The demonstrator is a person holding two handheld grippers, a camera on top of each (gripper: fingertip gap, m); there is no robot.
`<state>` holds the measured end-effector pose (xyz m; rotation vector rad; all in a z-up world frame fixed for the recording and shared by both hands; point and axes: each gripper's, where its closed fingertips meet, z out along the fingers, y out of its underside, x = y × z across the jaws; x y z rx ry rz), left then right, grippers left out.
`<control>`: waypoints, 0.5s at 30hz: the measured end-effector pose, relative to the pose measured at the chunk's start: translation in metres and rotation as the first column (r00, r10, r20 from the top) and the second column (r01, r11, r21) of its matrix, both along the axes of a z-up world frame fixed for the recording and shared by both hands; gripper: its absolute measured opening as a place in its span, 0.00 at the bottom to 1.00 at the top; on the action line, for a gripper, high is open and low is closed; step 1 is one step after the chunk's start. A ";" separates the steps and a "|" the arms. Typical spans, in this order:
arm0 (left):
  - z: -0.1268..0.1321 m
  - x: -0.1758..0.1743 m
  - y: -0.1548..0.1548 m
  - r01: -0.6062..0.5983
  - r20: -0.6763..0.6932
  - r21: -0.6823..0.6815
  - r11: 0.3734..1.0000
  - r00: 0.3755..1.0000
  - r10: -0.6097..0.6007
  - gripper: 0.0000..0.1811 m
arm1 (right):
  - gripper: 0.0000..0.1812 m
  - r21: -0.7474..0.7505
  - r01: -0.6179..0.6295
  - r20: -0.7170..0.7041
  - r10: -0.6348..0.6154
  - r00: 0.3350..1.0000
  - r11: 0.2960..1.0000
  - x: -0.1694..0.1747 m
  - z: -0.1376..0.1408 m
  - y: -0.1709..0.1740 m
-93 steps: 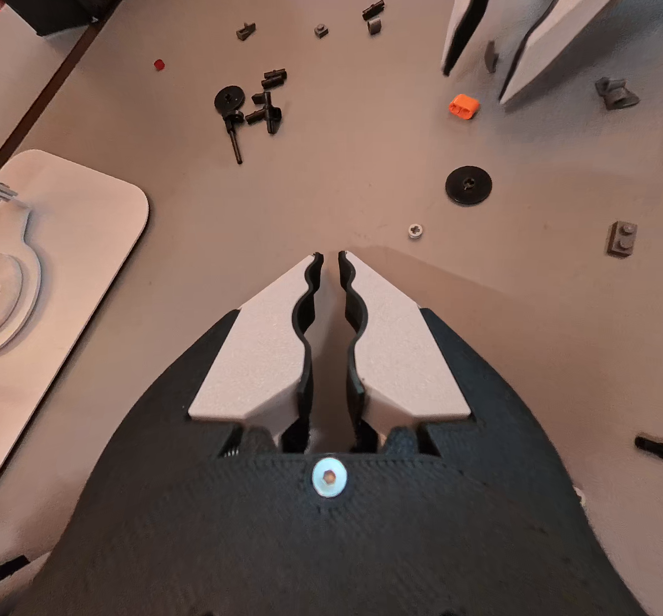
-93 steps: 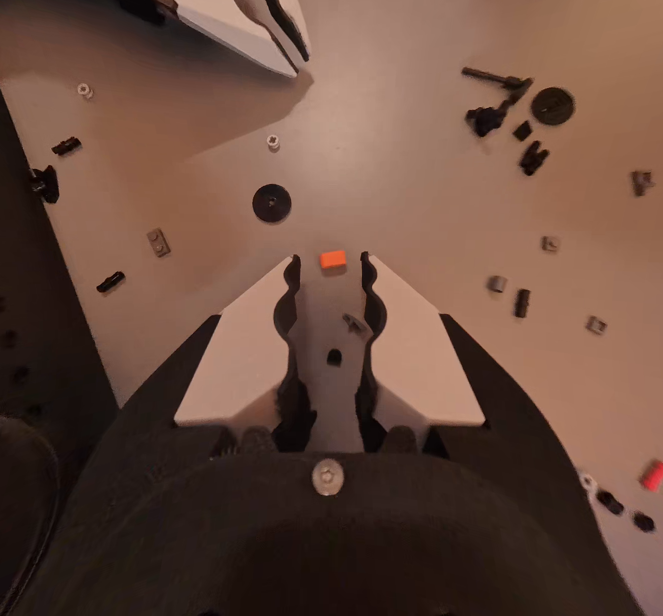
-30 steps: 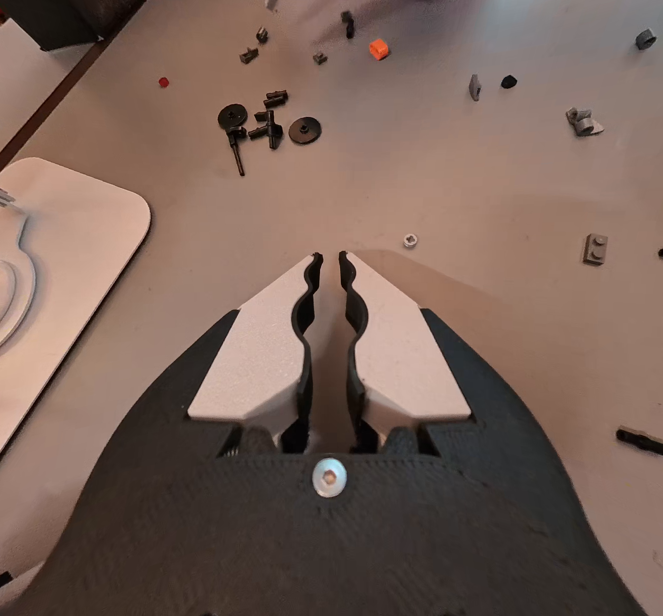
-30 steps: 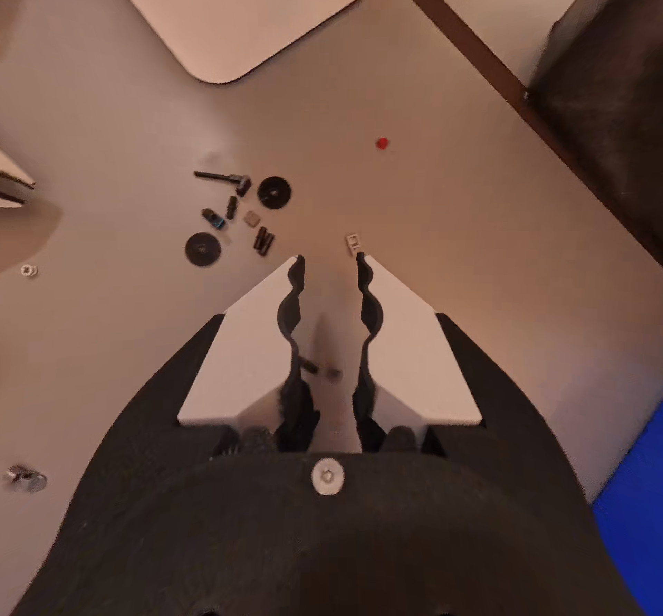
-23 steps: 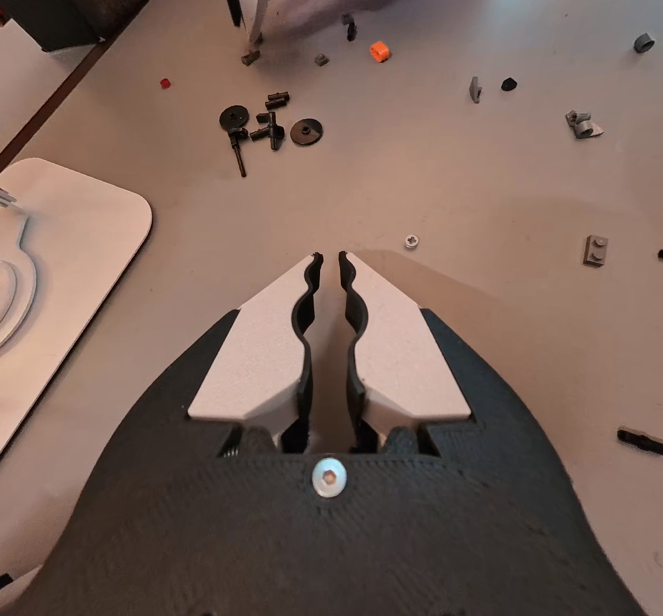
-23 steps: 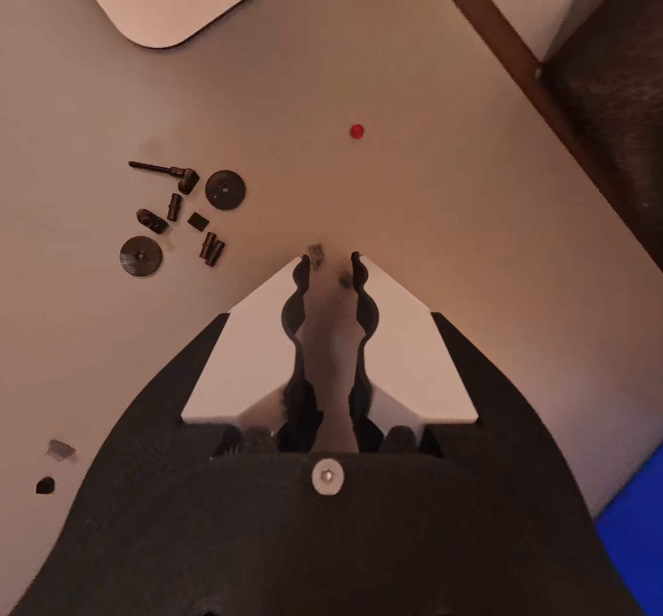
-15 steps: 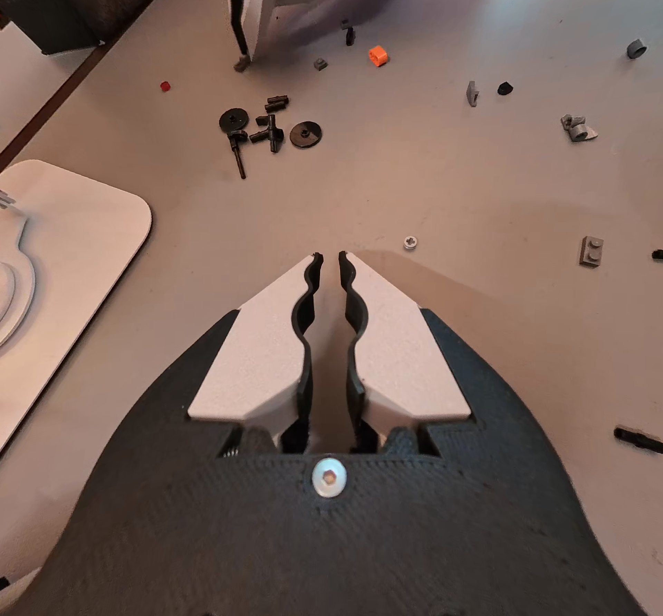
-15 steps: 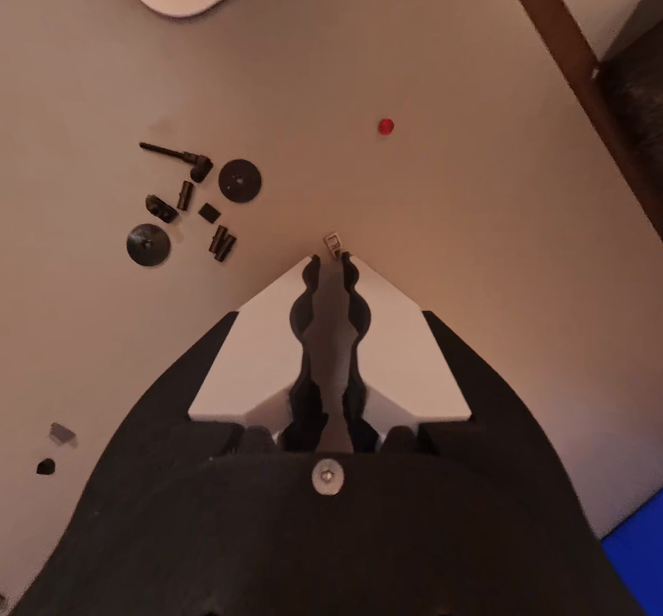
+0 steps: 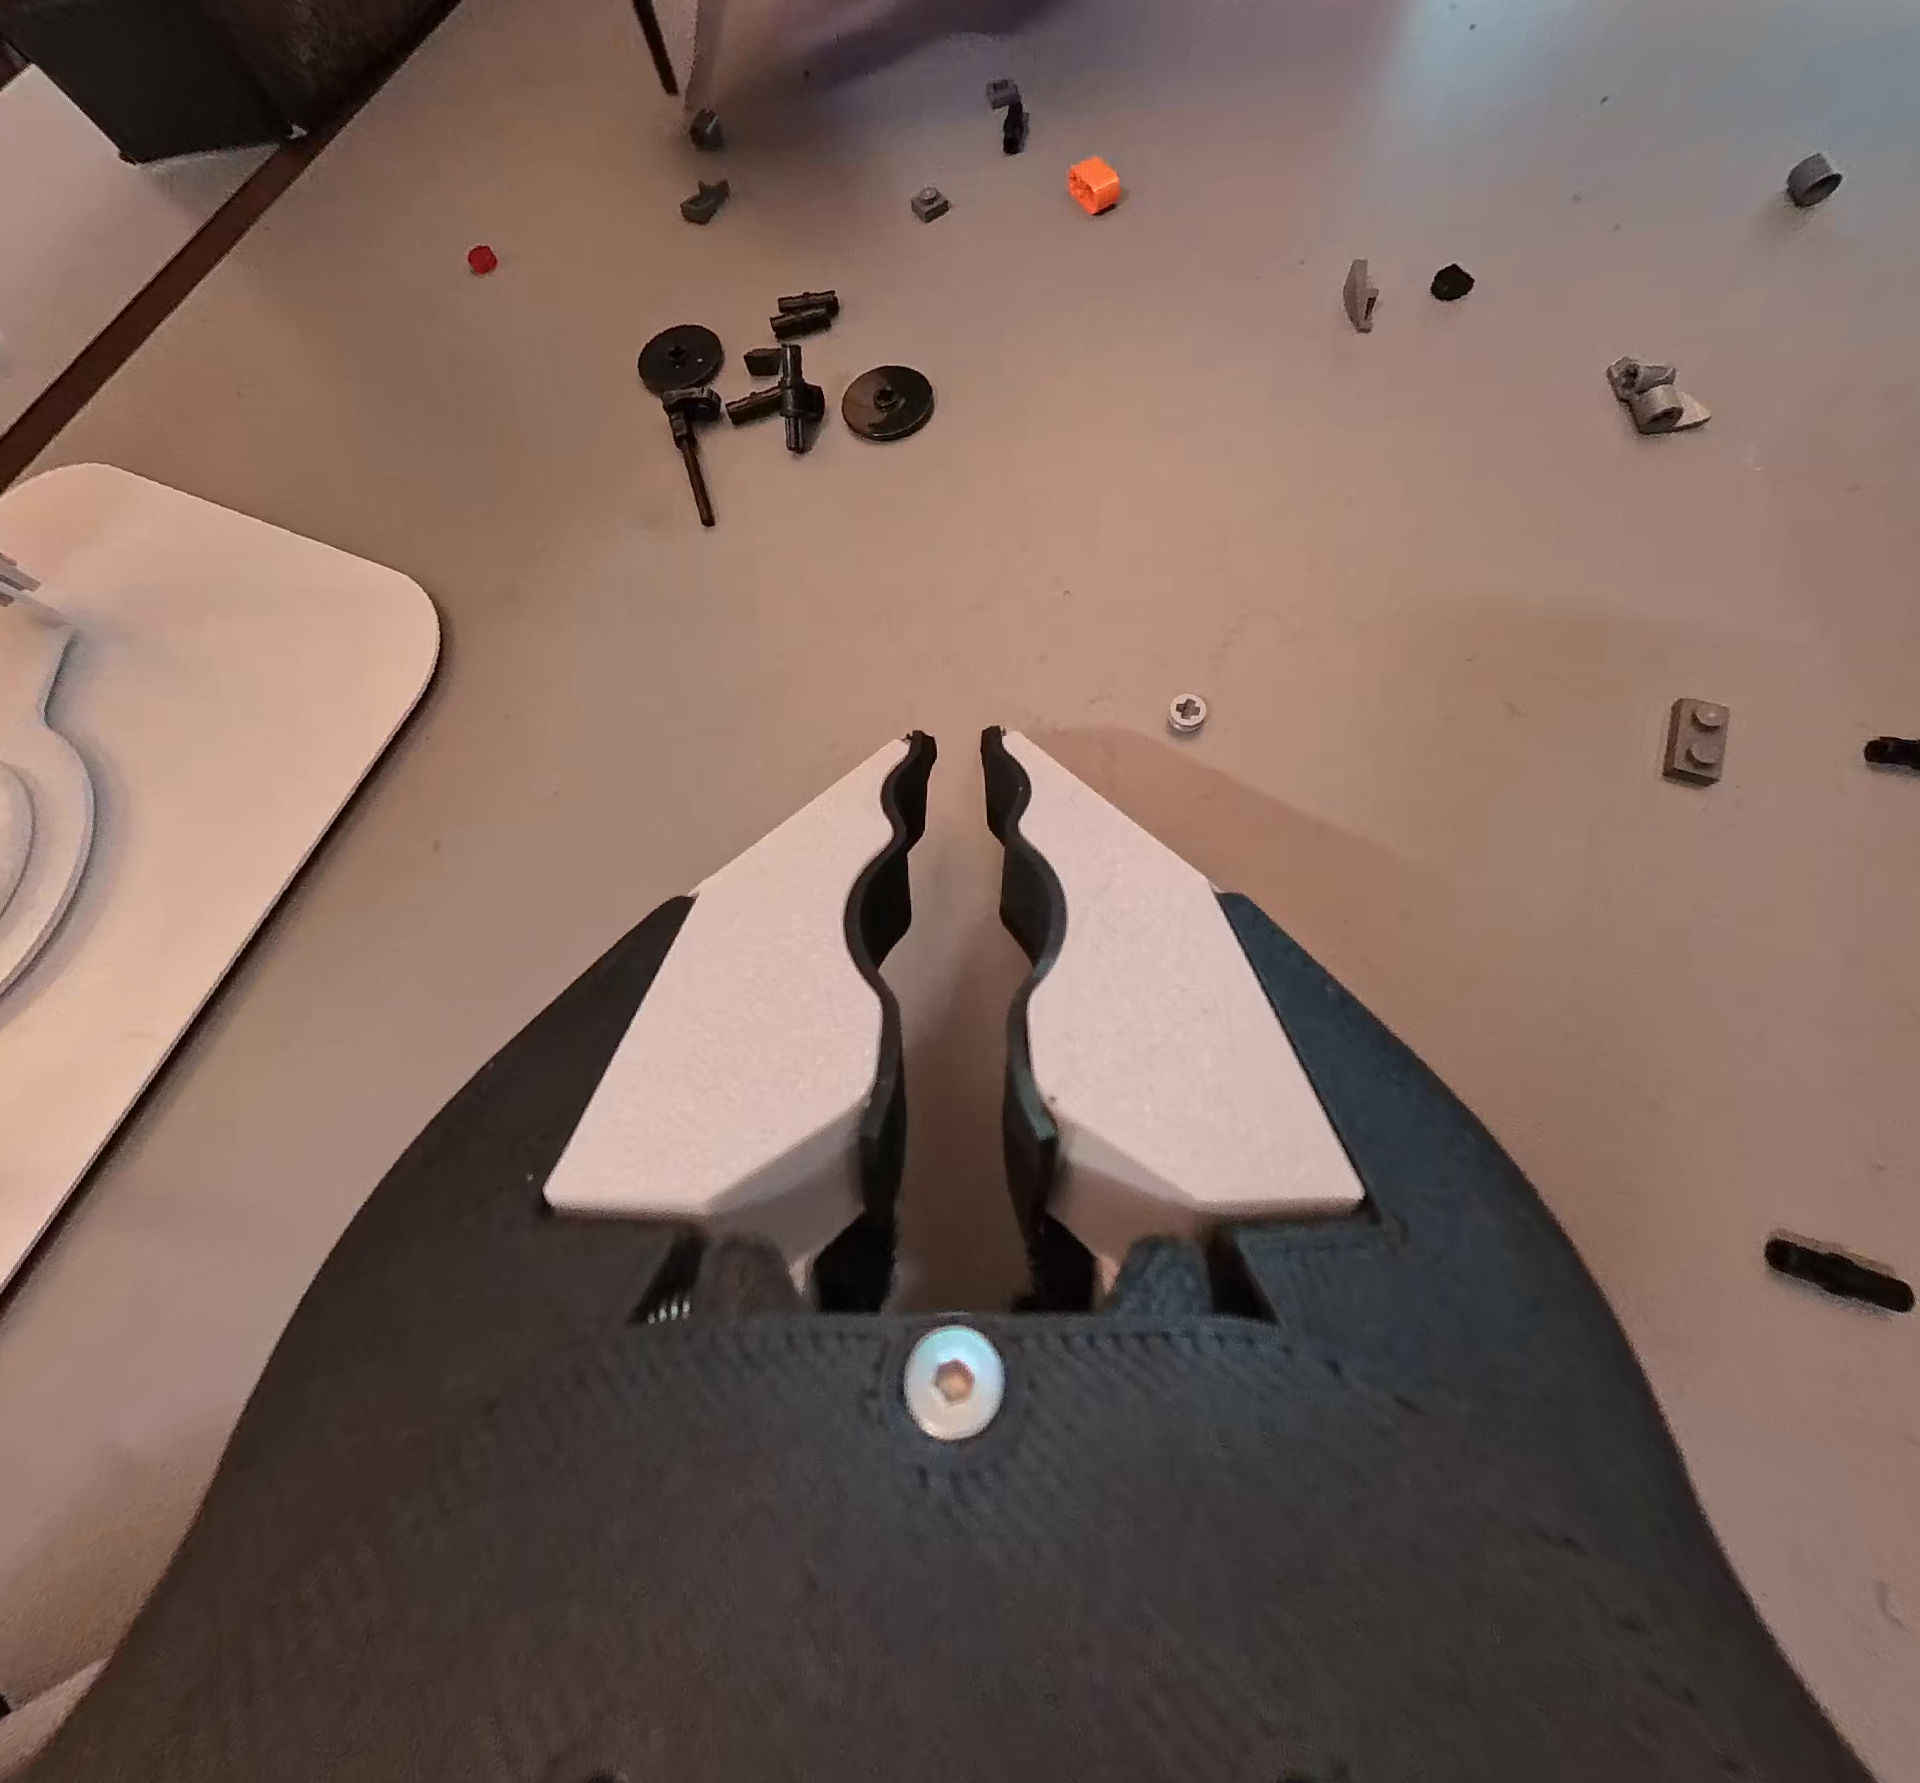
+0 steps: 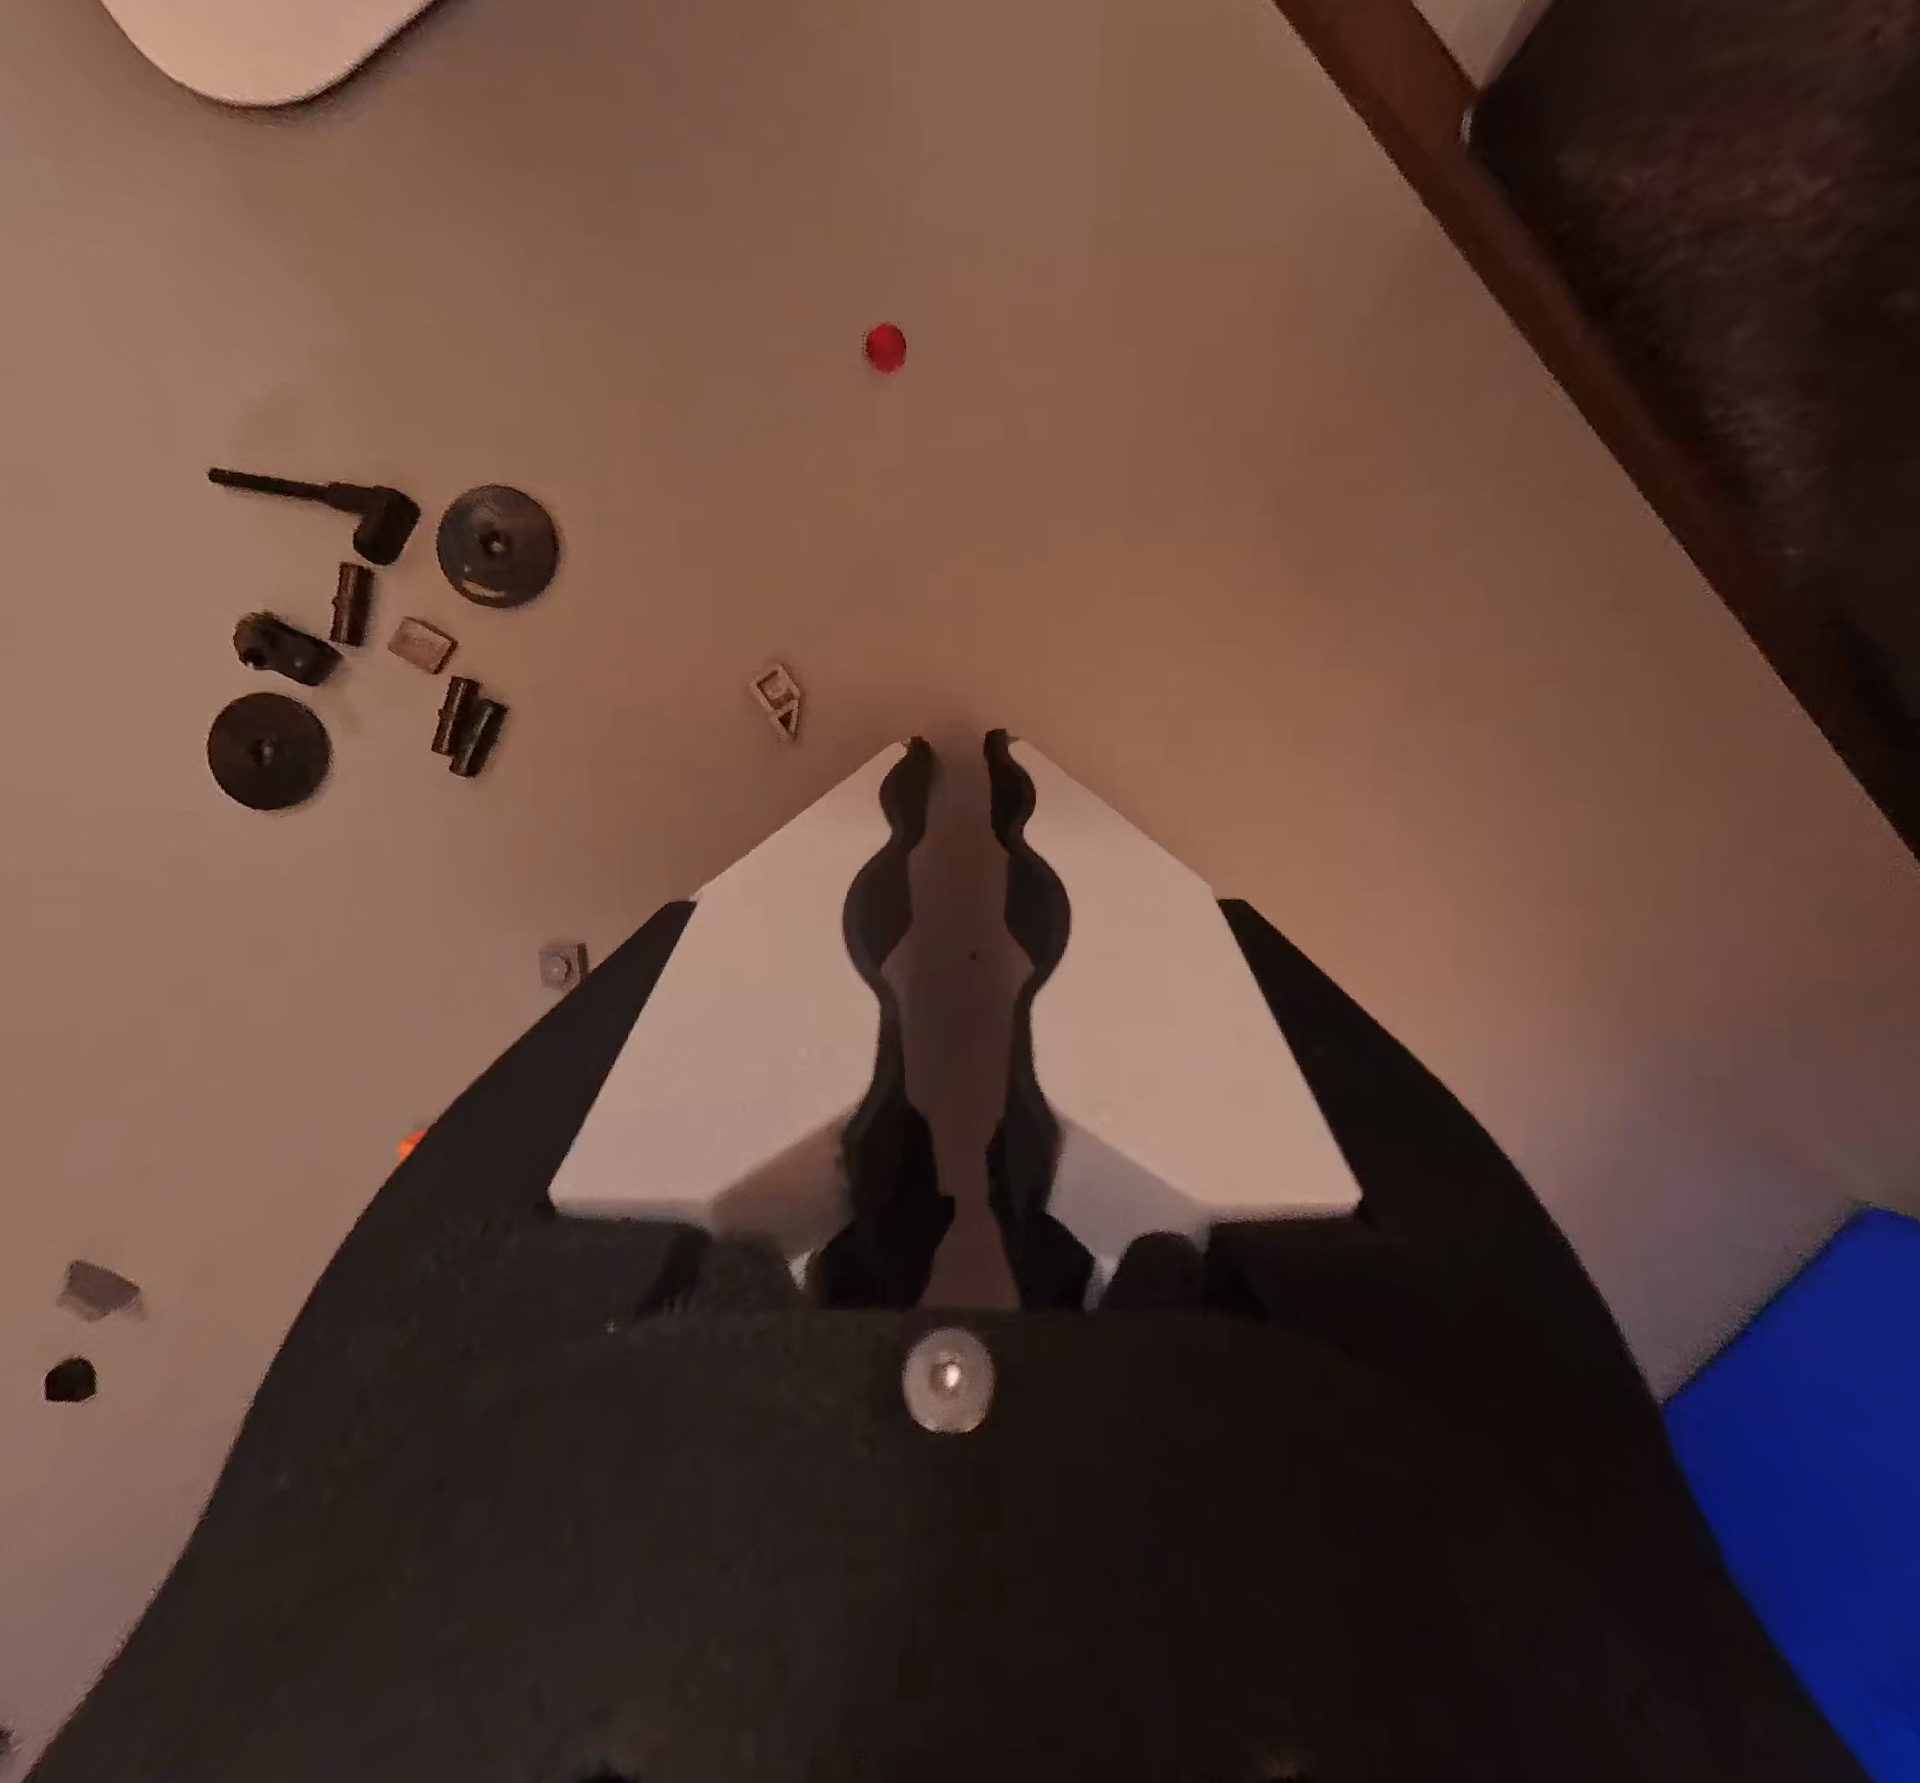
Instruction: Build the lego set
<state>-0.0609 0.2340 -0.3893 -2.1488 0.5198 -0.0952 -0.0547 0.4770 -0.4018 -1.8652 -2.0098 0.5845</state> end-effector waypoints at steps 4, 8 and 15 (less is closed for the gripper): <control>0.001 0.000 0.000 0.000 0.006 0.003 1.000 1.000 0.000 0.04 | 0.08 -0.018 0.004 -0.020 -0.004 1.000 1.000 0.009 0.016 -0.009; 0.002 0.000 0.000 0.000 0.017 0.007 1.000 1.000 0.000 0.04 | 0.09 -0.046 -0.081 -0.013 0.081 0.997 0.996 0.038 0.024 -0.046; 0.002 0.001 0.000 -0.001 0.020 0.005 1.000 1.000 0.001 0.04 | 0.03 0.032 -0.169 0.024 0.168 0.985 0.985 0.047 -0.002 -0.076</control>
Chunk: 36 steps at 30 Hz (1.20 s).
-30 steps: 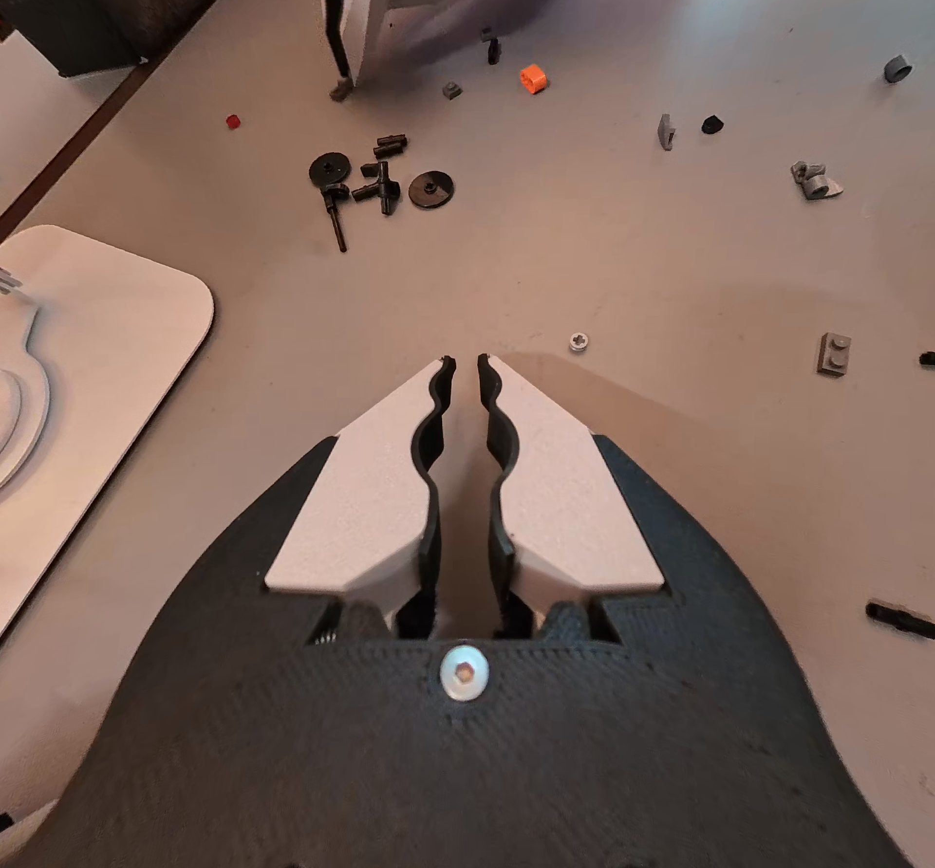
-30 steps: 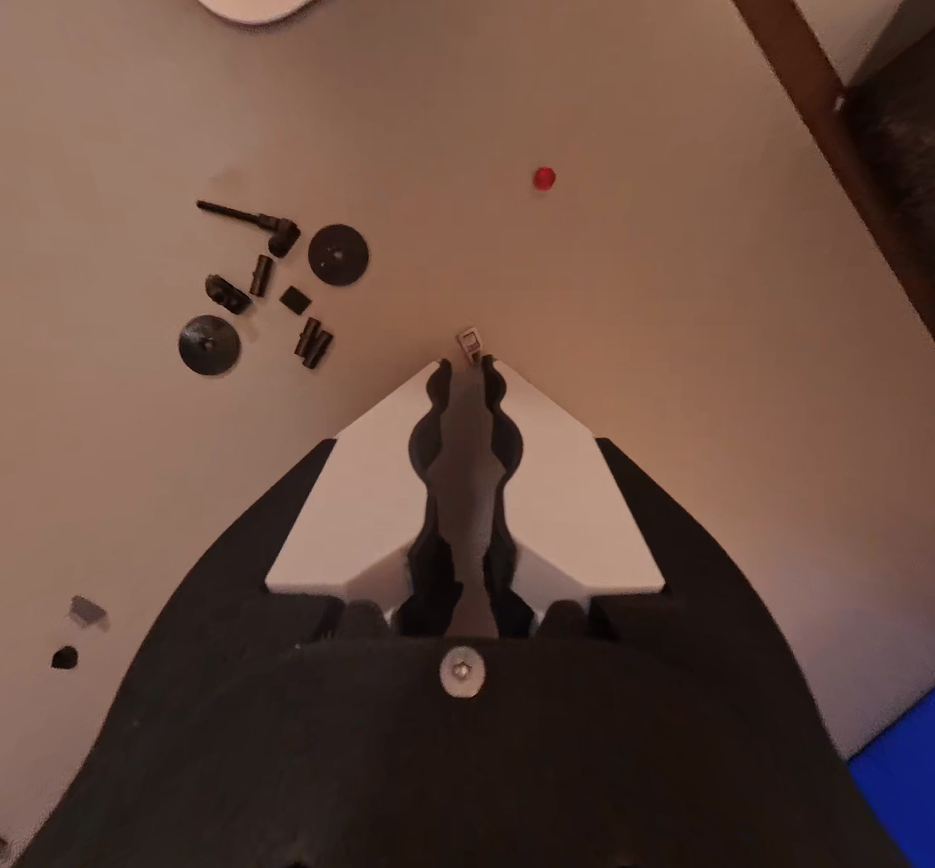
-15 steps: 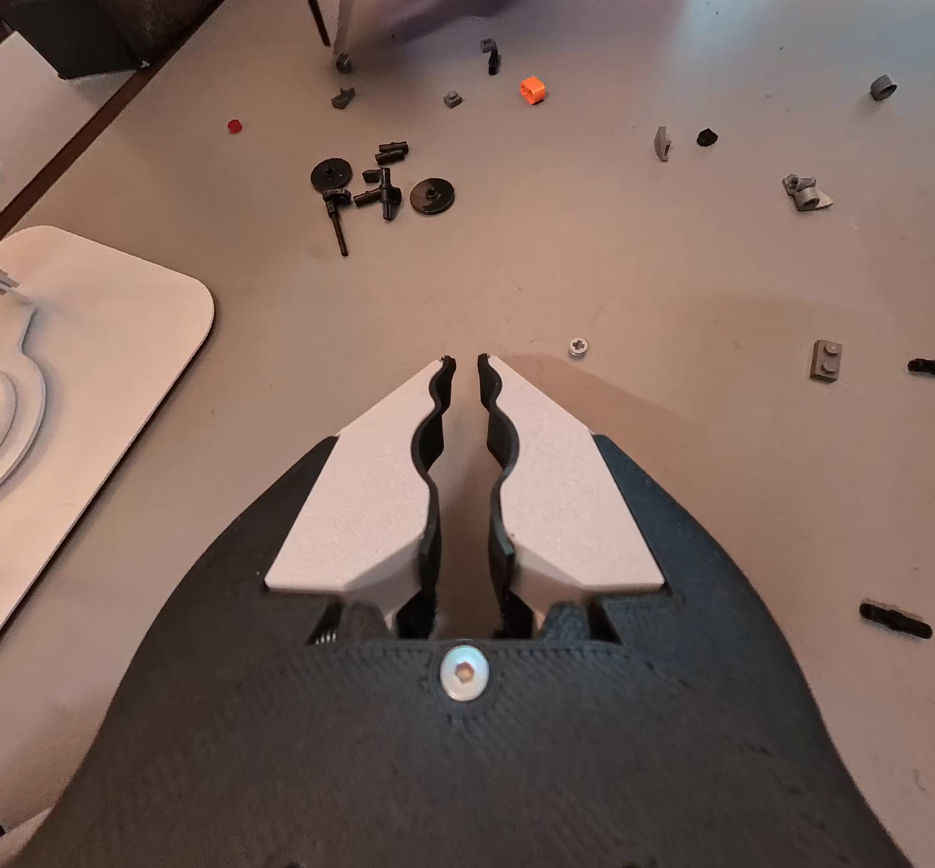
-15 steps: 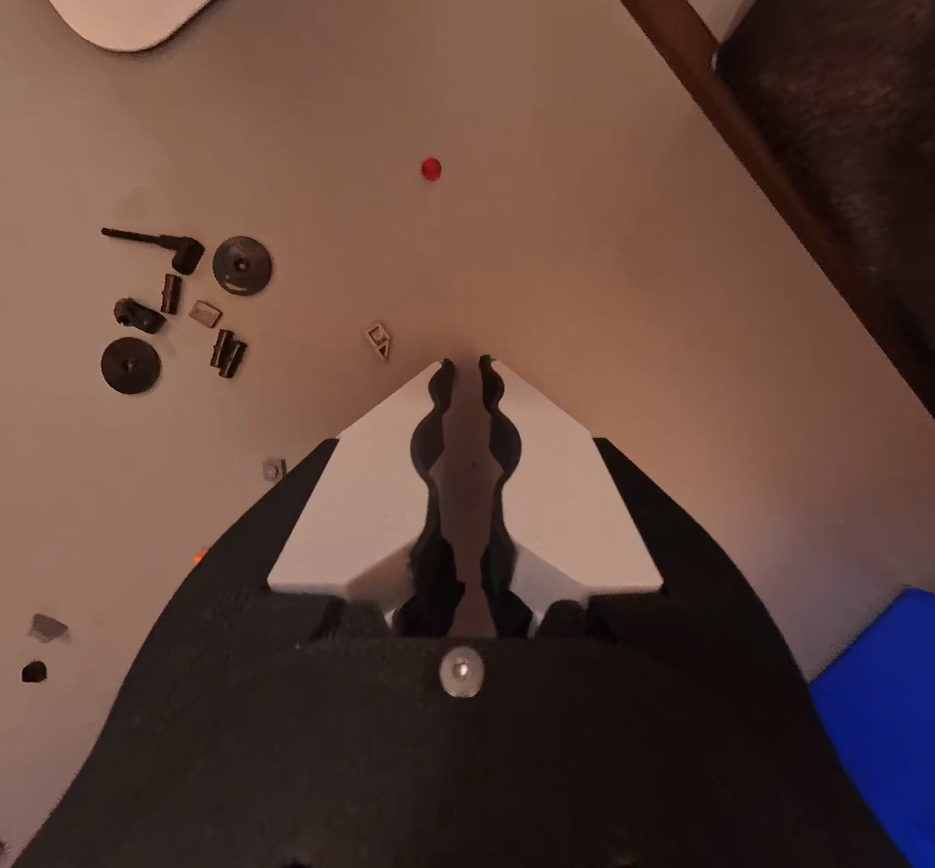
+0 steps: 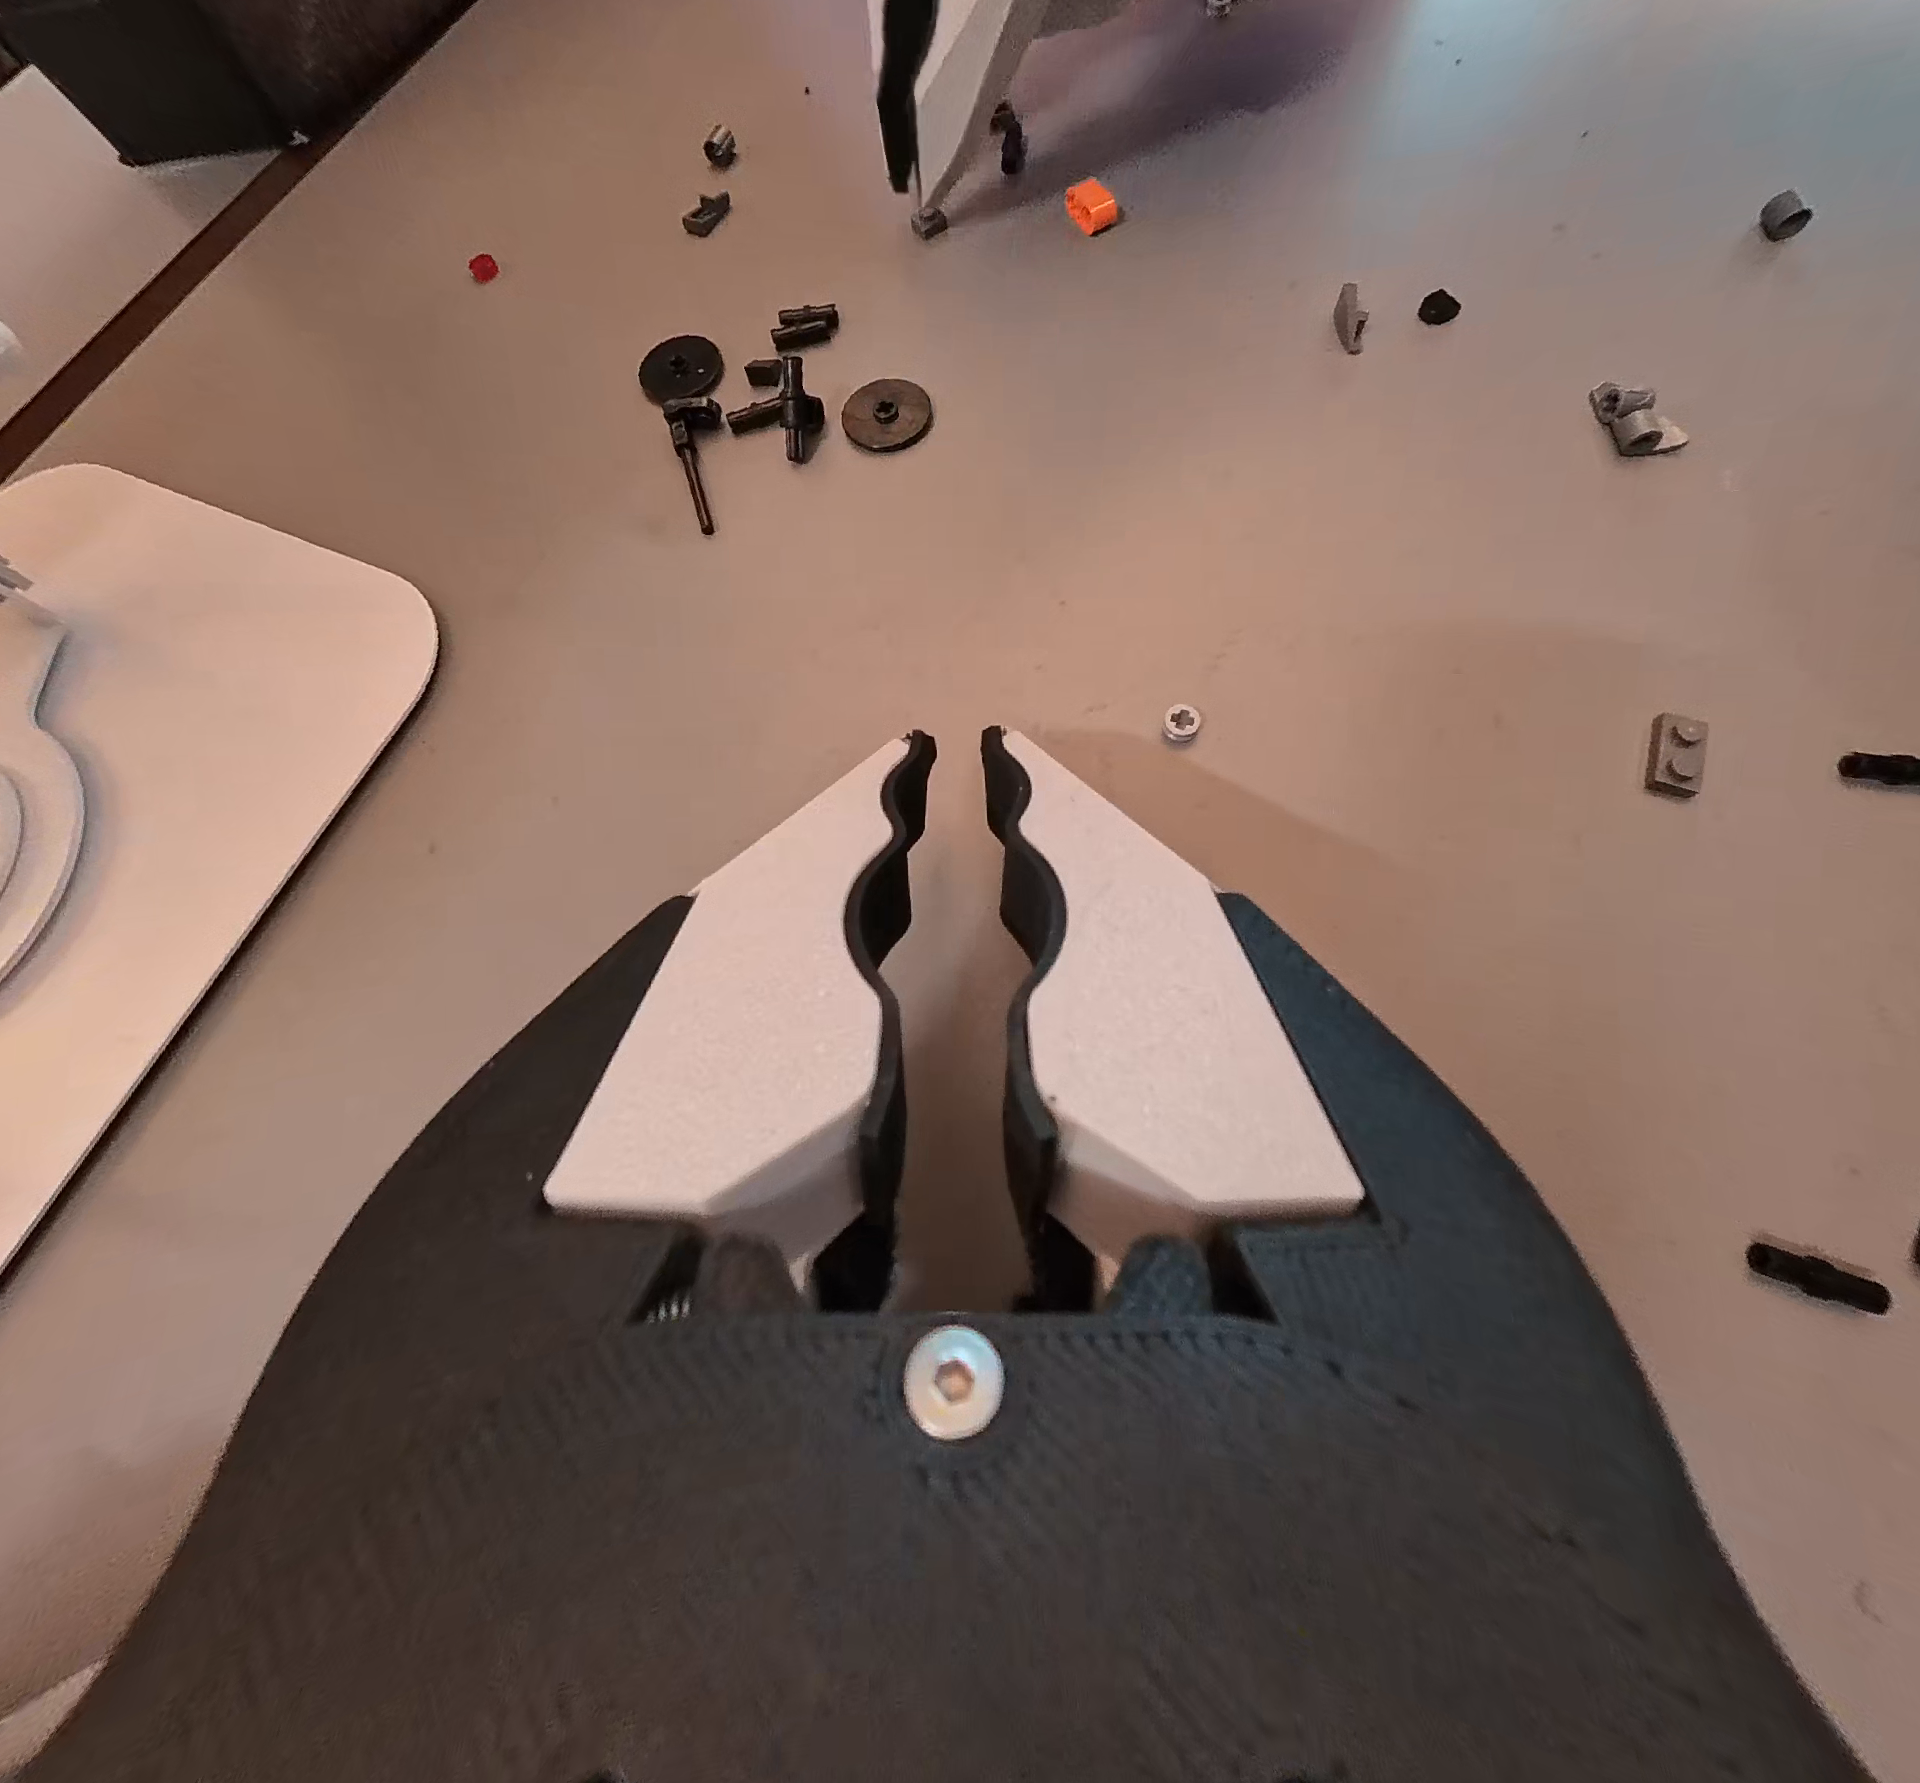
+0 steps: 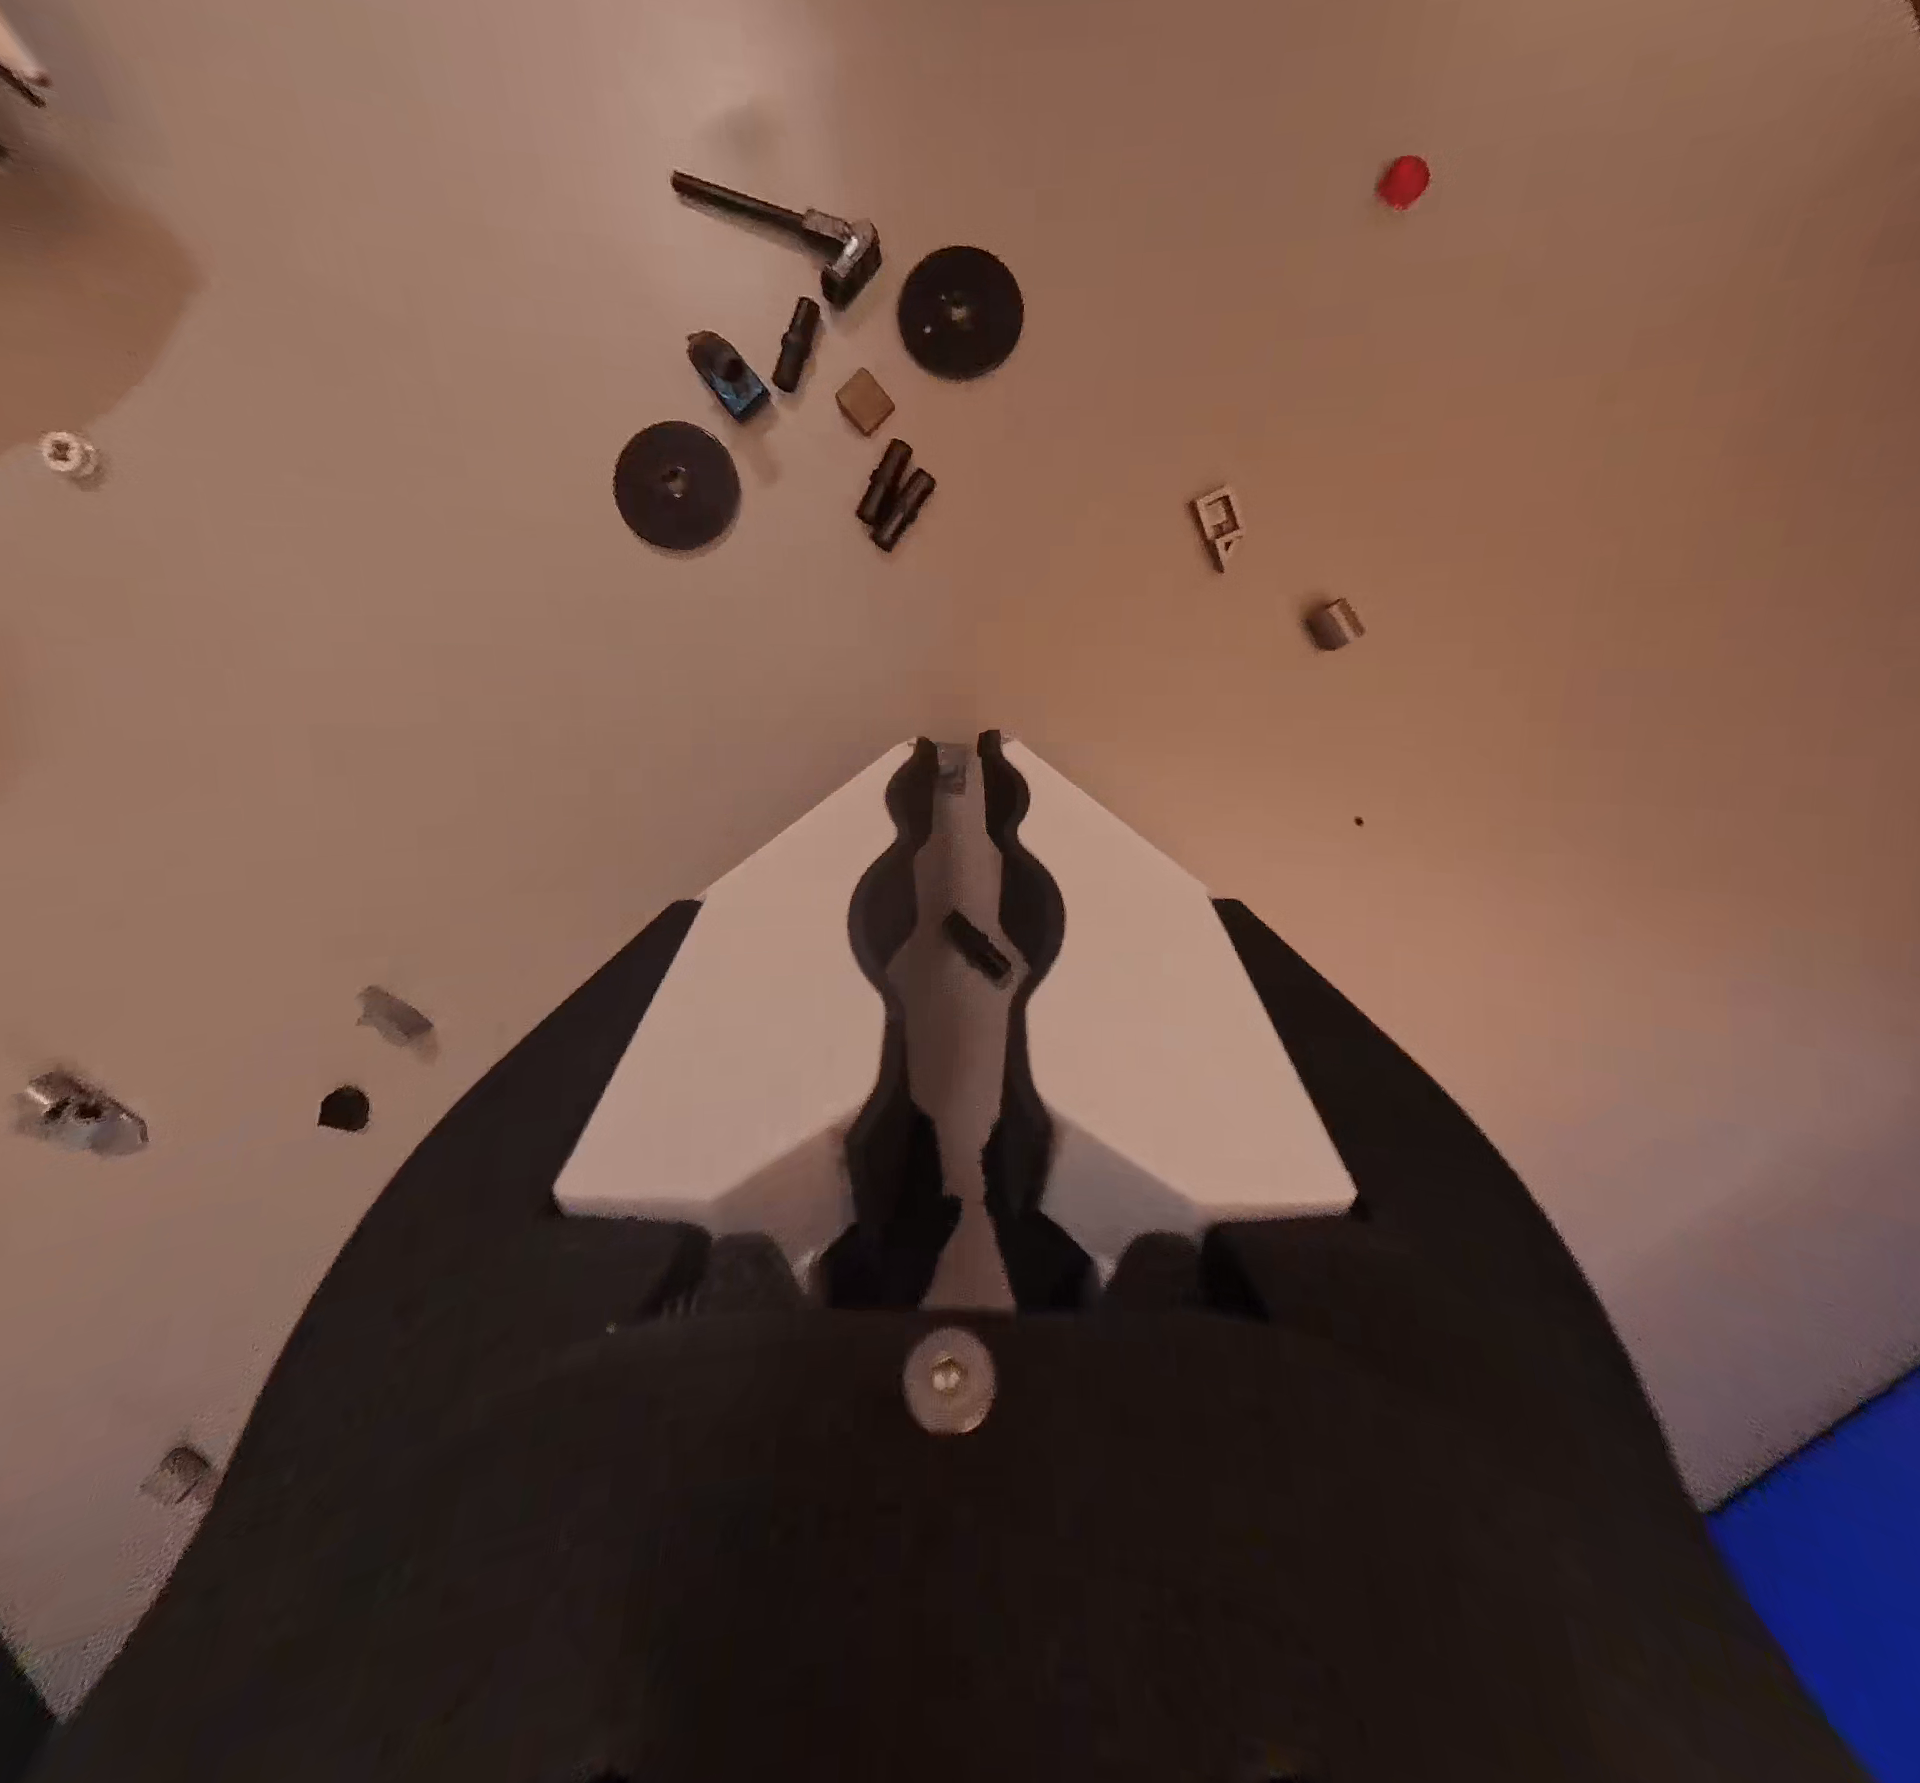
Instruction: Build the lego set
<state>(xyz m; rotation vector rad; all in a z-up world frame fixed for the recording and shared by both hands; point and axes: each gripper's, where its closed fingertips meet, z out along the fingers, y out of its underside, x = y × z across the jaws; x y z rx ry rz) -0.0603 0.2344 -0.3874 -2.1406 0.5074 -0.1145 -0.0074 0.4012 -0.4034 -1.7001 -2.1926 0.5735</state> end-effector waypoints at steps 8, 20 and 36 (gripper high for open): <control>0.000 0.000 0.000 0.000 -0.001 0.001 1.000 1.000 0.000 0.04 | 0.00 0.014 0.074 -0.033 -0.073 0.997 0.997 -0.019 -0.004 0.028; 0.002 -0.001 -0.001 -0.001 0.002 0.006 1.000 1.000 0.001 0.04 | 0.06 0.010 0.216 -0.039 -0.215 0.976 0.976 0.011 0.033 0.052; 0.002 -0.002 -0.001 0.000 0.004 0.006 1.000 1.000 0.000 0.05 | 0.00 -0.008 0.231 0.079 -0.230 0.970 0.973 0.038 -0.008 0.039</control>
